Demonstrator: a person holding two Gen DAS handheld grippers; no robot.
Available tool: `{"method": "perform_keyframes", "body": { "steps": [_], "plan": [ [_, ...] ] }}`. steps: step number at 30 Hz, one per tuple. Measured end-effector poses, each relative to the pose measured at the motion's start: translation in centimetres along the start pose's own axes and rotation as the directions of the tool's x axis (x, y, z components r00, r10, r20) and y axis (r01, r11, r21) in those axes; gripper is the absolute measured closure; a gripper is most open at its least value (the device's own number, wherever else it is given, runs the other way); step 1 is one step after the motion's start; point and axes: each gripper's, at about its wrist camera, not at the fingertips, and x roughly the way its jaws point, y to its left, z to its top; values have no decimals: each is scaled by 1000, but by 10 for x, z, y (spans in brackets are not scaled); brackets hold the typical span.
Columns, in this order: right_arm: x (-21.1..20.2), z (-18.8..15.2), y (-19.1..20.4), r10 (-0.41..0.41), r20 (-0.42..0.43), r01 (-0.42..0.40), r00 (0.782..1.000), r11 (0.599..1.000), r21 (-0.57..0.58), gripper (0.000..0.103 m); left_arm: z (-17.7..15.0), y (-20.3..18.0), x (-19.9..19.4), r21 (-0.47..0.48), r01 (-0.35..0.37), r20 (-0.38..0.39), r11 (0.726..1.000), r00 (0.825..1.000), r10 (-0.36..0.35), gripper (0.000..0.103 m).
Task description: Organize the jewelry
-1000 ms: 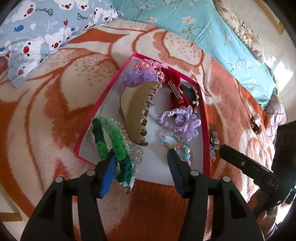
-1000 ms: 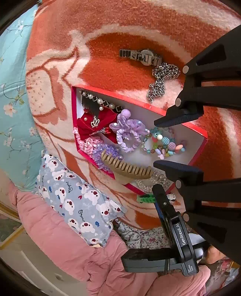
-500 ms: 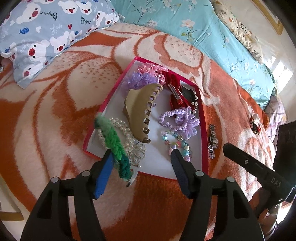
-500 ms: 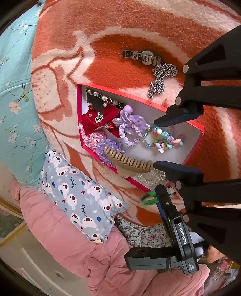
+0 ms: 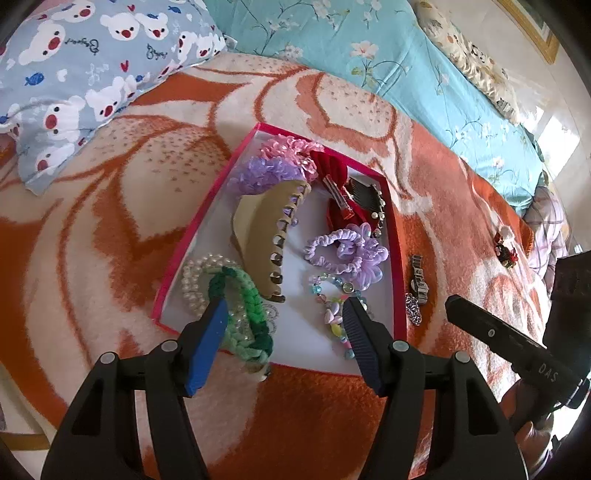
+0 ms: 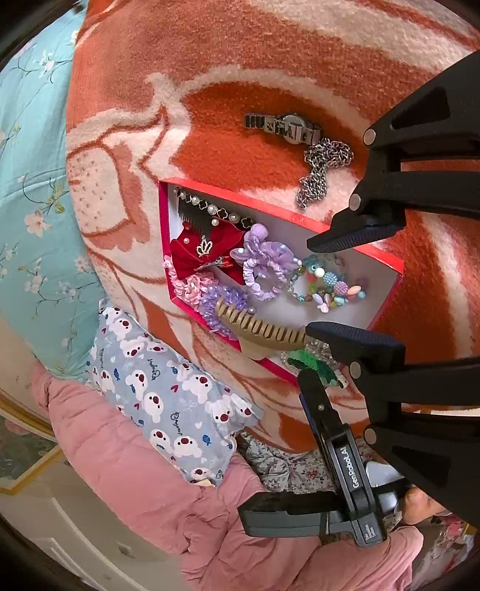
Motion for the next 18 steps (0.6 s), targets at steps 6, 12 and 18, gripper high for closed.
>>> {"method": "perform_keyframes", "body": {
  "steps": [6,12,18],
  "plan": [
    [0,-1,-3,13,3,-13,1000,1000,22,61,-2,13,-14,-39,-18,17,999,1000,19,39],
    [-3,-5,-5,22,9,-22,1000,999,37,51,-7,20,-25,-70,-26,20,997,999,27,36],
    [-12,-6,-12,37,33,-40,999,995,88,40,-14,17,-42,-79,-48,34,996,998,51,18]
  ]
}}
